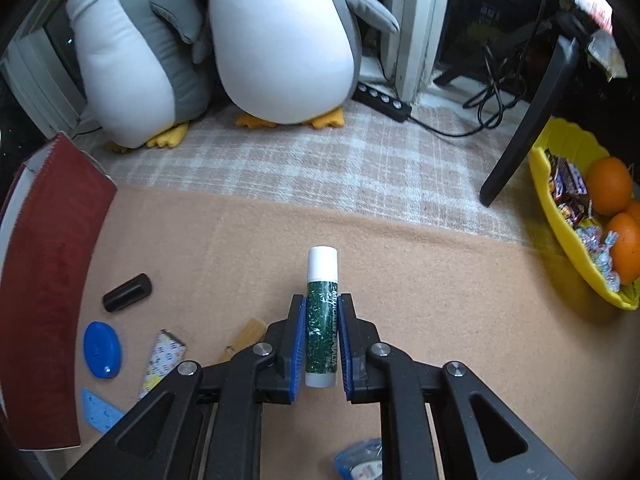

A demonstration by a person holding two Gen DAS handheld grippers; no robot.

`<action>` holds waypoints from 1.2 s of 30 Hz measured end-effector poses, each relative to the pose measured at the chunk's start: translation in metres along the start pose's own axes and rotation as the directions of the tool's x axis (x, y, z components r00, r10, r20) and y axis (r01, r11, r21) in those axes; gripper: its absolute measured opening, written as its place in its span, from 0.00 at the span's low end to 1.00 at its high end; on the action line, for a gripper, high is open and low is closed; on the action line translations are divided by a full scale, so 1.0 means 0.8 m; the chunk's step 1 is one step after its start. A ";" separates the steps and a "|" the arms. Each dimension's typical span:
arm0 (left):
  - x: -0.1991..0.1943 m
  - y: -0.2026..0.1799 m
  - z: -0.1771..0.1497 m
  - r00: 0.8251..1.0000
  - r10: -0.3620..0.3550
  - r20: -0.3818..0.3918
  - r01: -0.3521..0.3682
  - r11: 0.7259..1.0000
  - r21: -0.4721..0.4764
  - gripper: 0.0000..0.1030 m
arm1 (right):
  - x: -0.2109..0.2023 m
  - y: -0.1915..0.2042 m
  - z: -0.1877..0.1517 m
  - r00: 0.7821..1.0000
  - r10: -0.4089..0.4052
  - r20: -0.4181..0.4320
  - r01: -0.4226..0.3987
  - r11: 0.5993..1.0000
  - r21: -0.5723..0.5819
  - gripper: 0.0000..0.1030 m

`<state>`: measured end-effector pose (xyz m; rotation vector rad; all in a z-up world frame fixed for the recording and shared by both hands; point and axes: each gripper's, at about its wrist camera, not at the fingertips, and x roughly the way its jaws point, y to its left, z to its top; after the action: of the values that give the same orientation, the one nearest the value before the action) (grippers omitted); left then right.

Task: Organize rigid objects
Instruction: 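Carry the lip balm into the box and release it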

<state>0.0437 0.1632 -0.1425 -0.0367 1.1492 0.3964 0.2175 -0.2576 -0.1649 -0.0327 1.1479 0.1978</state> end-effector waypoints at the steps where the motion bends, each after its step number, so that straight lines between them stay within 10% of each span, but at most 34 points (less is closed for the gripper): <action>1: 0.000 0.001 0.000 1.000 -0.008 0.005 0.008 1.000 -0.002 0.17 | -0.011 0.007 0.000 1.000 0.003 0.012 -0.002 1.000 -0.008 0.13; 17: 0.006 0.016 -0.008 0.991 -0.128 0.038 0.129 0.991 -0.033 0.17 | -0.149 0.179 -0.007 0.976 0.181 0.120 -0.152 0.964 -0.218 0.13; 36: 0.005 0.025 -0.010 0.974 -0.215 0.066 0.218 0.975 -0.039 0.17 | -0.140 0.342 -0.066 0.967 0.255 0.015 -0.228 0.887 -0.402 0.13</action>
<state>0.0312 0.1811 -0.1463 -0.1876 1.0629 0.2281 0.0784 -0.0112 -0.0647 -0.2428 1.0264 0.6507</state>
